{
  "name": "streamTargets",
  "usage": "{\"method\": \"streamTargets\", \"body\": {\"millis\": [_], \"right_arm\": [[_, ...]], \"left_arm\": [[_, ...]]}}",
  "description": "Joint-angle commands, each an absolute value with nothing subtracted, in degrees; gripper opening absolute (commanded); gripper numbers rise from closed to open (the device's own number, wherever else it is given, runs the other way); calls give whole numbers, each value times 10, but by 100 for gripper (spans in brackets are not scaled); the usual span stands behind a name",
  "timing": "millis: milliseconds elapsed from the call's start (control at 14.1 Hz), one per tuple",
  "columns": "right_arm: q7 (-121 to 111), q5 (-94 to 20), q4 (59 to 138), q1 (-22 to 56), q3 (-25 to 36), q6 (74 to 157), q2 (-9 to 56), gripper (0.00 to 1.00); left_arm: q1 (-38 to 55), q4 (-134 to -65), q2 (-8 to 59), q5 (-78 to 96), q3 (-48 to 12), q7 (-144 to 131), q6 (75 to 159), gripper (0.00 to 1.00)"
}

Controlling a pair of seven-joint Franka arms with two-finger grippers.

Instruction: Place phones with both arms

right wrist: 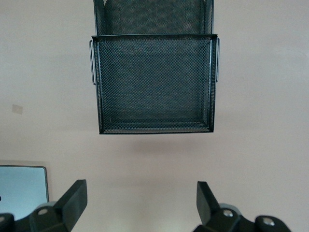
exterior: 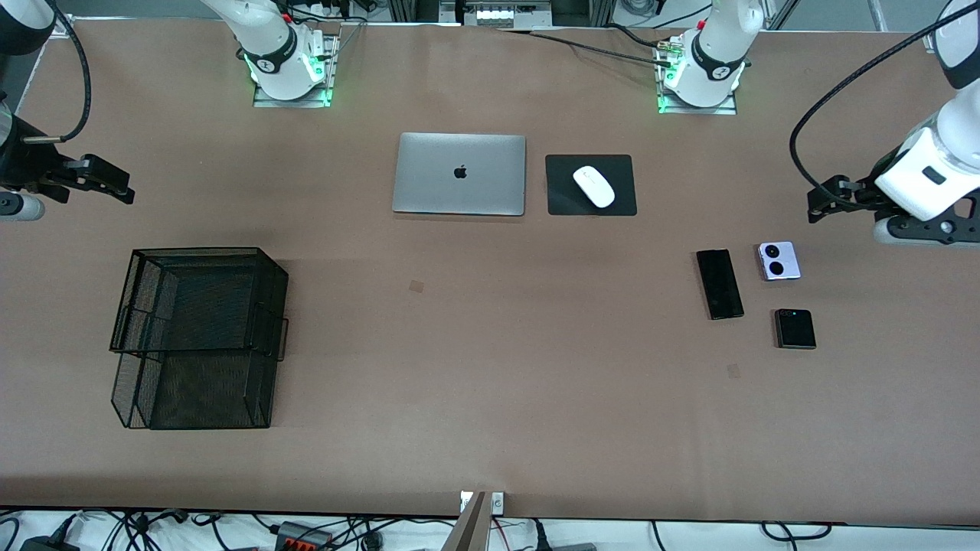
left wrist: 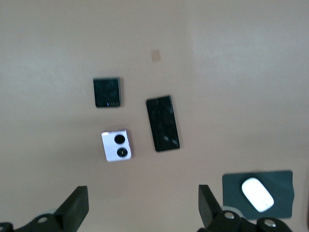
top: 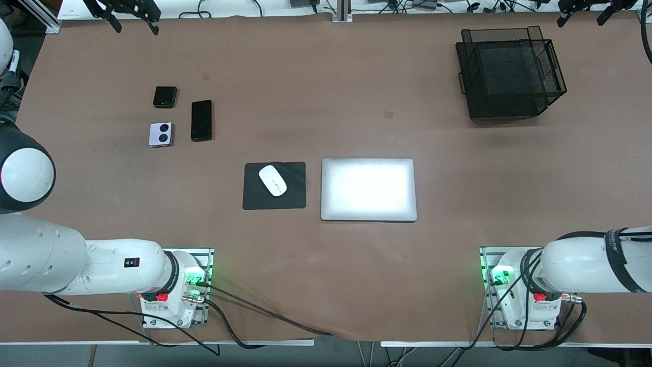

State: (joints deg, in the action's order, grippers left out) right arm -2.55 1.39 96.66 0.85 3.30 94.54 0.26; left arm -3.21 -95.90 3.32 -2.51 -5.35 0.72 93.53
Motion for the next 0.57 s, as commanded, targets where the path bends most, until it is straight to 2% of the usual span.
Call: {"method": "streamTargets", "body": {"millis": [0, 213, 496], "right_arm": [[-32, 9, 975, 4, 32, 947, -7, 100], [-32, 9, 976, 5, 31, 947, -4, 100], [-31, 9, 976, 5, 31, 948, -3, 100]], "left_arm": [[-26, -936, 86, -33, -54, 17, 899, 100], [-25, -940, 148, -33, -54, 16, 910, 100], [-26, -996, 199, -33, -54, 7, 1027, 100]]}}
